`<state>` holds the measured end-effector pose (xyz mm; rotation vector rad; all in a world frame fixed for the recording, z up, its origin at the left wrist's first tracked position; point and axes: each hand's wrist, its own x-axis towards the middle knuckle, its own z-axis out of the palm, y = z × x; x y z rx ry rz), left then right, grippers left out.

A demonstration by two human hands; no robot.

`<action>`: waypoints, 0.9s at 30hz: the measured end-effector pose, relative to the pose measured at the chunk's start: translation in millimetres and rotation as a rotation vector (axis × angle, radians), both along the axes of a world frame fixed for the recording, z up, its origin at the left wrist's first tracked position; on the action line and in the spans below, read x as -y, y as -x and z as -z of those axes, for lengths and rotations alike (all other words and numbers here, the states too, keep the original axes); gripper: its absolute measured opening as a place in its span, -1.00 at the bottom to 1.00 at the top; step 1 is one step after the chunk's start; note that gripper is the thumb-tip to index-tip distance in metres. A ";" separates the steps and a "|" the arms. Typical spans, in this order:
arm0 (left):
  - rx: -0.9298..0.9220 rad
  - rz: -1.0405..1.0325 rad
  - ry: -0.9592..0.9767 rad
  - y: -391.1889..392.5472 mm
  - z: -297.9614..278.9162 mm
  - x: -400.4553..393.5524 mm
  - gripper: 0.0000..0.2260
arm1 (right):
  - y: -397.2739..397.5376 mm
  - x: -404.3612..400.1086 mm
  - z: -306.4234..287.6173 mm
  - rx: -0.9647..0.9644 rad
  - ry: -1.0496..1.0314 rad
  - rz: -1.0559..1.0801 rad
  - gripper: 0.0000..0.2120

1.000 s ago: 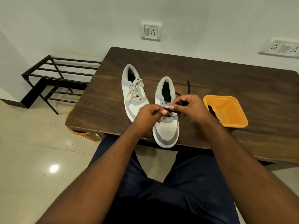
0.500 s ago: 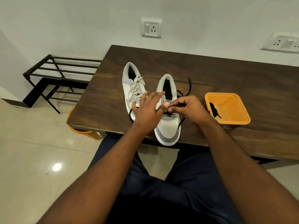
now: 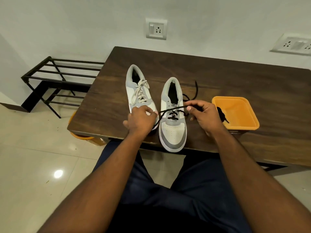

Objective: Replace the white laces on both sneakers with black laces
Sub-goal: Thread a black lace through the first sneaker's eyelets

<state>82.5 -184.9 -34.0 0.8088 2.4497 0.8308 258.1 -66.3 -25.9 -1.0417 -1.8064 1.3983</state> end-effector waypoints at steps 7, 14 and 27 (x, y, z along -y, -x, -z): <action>0.179 0.424 -0.398 -23.9 -9.2 -20.8 -0.68 | 24.6 18.5 3.9 -0.126 0.090 0.030 -0.91; 0.670 0.422 -0.638 -24.4 -1.1 -17.6 -0.92 | 29.4 18.7 4.4 -0.092 0.096 0.071 -0.58; 0.416 0.042 -0.644 -15.8 14.3 -40.2 -0.95 | 42.4 -2.8 24.7 0.117 0.021 0.343 -0.89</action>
